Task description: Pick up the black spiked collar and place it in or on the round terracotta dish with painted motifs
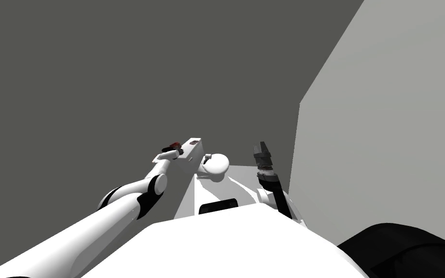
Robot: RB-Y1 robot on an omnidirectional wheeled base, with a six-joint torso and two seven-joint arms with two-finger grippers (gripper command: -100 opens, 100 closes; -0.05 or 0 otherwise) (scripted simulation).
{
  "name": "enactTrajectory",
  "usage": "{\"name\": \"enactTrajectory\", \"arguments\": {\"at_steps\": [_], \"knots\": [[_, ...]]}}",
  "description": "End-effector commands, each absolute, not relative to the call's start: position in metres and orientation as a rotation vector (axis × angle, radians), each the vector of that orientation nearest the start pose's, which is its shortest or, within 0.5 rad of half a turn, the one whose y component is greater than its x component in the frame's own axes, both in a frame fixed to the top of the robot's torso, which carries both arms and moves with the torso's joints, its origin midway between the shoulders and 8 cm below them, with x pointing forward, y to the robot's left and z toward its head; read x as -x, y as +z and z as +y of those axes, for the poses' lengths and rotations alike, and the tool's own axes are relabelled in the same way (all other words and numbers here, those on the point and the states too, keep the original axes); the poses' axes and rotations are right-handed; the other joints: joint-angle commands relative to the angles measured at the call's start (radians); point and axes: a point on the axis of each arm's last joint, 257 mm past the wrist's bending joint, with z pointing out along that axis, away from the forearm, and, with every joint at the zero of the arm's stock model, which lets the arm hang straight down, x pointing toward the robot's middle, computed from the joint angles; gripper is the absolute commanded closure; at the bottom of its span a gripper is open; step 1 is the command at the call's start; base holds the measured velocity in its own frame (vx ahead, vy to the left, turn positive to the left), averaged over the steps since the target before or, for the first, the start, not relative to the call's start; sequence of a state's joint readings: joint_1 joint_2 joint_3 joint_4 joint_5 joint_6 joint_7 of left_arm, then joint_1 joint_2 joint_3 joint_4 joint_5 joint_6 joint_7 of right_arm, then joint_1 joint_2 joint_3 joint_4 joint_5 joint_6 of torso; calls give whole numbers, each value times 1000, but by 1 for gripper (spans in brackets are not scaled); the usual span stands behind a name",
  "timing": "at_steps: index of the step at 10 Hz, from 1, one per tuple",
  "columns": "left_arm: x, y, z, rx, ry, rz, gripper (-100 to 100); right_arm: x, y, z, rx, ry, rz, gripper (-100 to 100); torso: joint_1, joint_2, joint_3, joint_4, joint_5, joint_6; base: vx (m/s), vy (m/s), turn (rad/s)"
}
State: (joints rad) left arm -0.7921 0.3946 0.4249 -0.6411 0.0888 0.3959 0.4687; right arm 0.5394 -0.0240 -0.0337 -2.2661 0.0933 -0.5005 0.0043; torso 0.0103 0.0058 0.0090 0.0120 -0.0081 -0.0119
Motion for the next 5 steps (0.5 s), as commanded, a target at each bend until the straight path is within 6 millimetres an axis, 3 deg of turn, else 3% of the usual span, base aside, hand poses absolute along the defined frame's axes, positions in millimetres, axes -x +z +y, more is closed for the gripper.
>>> {"name": "enactTrajectory", "arguments": {"at_steps": [1, 4, 5], "knots": [[-678, -222, 462, 2063, -1045, 820, -100, -344, 5, -282, -614, 1183, 721, 0, 0, 0, 0, 0, 0, 0, -6, -24, -43], [-683, -203, 465, 2072, -1031, 825, -100, -344, 5, -282, -614, 1183, 721, 0, -1, 0, 0, 0, 0, 0, -9, -29, -23], [-682, -207, 465, 2069, -1035, 823, -100, -344, 5, -282, -614, 1183, 721, 0, -1, 1, 0, 0, 0, 0, -4, -9, -6]]}}
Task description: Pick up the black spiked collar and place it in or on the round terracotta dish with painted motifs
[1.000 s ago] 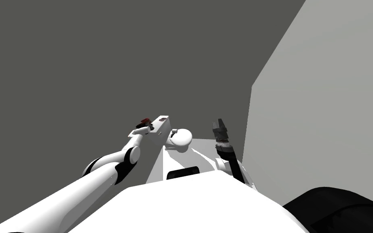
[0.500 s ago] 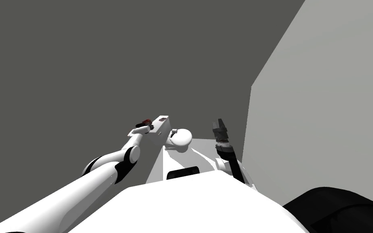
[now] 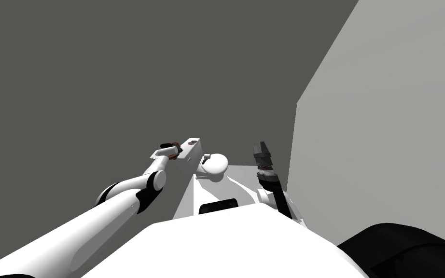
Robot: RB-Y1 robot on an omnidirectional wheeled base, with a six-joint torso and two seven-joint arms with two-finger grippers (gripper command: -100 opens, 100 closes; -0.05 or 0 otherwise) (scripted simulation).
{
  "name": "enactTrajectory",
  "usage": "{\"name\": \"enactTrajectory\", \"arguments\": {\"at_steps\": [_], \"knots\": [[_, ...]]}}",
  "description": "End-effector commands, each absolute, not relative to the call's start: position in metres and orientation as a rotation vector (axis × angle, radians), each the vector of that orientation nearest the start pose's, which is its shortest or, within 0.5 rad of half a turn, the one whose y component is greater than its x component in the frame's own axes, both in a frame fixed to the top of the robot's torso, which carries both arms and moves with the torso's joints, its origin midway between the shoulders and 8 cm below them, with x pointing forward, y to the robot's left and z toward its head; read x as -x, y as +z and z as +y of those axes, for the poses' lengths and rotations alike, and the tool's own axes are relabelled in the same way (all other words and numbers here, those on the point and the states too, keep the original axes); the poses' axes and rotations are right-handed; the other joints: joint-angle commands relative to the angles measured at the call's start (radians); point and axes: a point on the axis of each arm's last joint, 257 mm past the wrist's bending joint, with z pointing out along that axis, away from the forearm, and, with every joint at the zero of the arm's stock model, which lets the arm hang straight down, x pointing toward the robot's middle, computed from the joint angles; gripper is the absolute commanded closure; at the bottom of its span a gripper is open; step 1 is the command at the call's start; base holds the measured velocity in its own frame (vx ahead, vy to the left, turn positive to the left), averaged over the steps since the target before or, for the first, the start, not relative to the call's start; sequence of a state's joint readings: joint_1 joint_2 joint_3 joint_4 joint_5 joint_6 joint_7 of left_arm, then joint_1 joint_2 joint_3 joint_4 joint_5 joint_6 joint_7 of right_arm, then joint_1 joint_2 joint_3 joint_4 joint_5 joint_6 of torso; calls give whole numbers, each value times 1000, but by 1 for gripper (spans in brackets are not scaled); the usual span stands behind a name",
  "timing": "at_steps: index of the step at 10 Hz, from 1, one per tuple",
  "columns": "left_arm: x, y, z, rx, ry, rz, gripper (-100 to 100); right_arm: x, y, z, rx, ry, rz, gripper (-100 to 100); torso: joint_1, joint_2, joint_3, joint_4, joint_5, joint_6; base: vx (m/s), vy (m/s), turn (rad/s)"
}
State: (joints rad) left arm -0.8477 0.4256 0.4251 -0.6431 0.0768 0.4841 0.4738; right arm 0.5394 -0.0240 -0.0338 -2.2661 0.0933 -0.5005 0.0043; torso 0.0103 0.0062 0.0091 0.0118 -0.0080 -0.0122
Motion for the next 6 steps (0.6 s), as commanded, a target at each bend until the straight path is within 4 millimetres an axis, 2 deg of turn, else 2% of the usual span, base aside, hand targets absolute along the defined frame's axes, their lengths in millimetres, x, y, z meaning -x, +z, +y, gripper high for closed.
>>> {"name": "enactTrajectory", "arguments": {"at_steps": [1, 6], "knots": [[-682, -207, 465, 2070, -1033, 824, 0, -344, 5, -282, -614, 1182, 721, 0, 0, 0, 0, 0, 0, 0, 0, 0, 0], [-682, -207, 465, 2070, -1034, 824, 0, -344, 5, -282, -614, 1182, 721, 0, 1, 0, 0, 0, 0, 0, 0, 0, 0]]}}
